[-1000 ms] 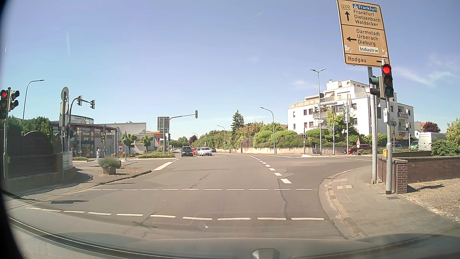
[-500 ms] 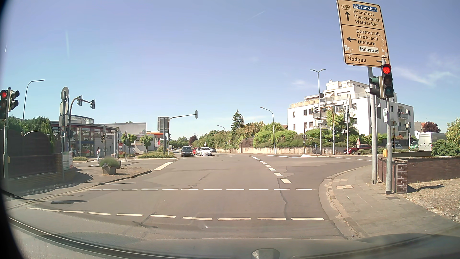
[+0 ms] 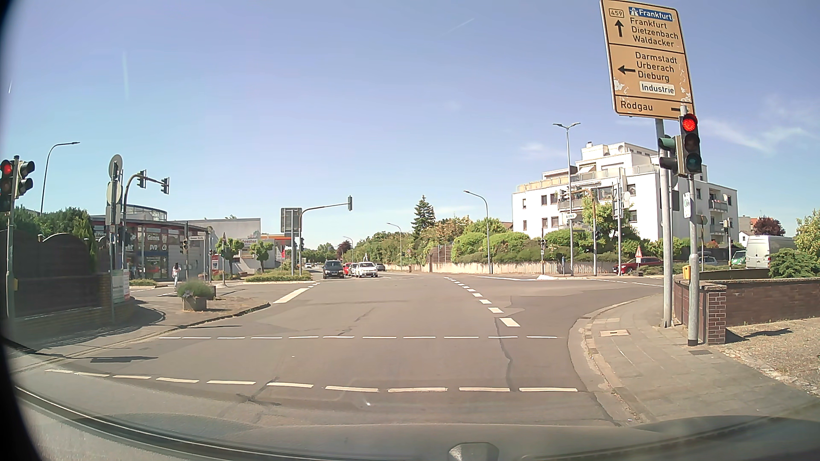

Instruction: Follow the waypoints while adhering to traffic rules and regulations

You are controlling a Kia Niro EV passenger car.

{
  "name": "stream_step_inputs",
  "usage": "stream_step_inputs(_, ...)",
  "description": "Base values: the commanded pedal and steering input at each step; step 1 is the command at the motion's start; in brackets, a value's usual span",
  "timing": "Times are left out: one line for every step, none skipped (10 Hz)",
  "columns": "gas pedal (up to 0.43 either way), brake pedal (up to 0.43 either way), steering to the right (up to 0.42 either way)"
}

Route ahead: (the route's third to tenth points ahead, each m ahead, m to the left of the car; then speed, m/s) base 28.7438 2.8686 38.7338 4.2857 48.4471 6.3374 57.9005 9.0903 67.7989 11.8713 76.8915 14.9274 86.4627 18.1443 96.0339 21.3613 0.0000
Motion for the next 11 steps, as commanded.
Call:
stream_step_inputs(0.000, 0.366, -0.005)
stream_step_inputs(0.000, 0.366, -0.005)
stream_step_inputs(0.000, 0.366, -0.005)
stream_step_inputs(0.000, 0.366, -0.005)
stream_step_inputs(0.000, 0.366, -0.005)
stream_step_inputs(0.000, 0.366, -0.005)
stream_step_inputs(0.000, 0.366, -0.005)
stream_step_inputs(0.000, 0.366, -0.005)
stream_step_inputs(0.000, 0.366, -0.005)
stream_step_inputs(0.000, 0.366, -0.005)
stream_step_inputs(0.000, 0.366, -0.005)
